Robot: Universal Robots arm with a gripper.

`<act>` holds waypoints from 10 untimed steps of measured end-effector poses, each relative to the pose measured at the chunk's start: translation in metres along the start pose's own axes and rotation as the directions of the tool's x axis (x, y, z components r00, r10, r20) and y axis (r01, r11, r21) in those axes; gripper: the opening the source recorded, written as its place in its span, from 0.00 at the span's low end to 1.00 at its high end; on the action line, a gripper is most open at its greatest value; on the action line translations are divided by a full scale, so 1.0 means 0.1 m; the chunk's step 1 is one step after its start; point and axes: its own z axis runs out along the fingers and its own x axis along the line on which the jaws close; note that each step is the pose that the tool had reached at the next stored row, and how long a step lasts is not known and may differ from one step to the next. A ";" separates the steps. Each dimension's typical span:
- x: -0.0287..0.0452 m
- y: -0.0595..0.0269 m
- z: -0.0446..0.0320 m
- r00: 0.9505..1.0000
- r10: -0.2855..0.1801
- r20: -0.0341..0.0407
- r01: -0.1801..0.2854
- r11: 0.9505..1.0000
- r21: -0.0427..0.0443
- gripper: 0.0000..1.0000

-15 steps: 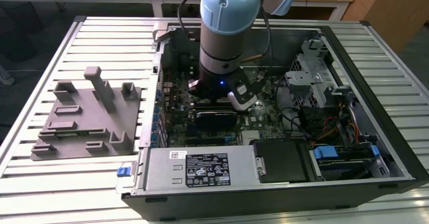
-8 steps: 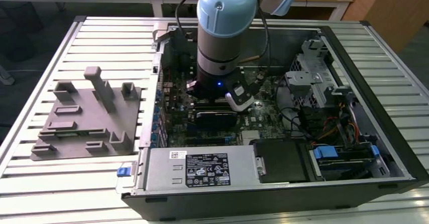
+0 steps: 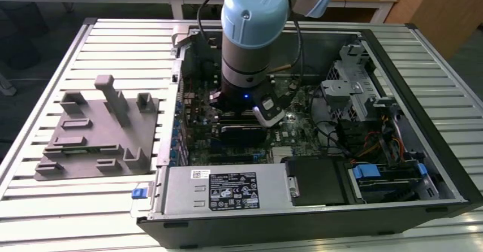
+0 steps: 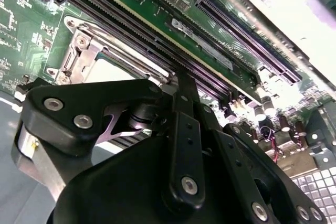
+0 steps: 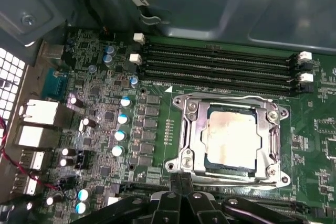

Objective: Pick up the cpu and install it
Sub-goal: 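Install the second cpu locking lever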

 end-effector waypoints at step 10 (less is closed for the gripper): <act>0.018 -0.004 0.022 1.000 0.000 0.001 0.000 1.000 -0.012 0.11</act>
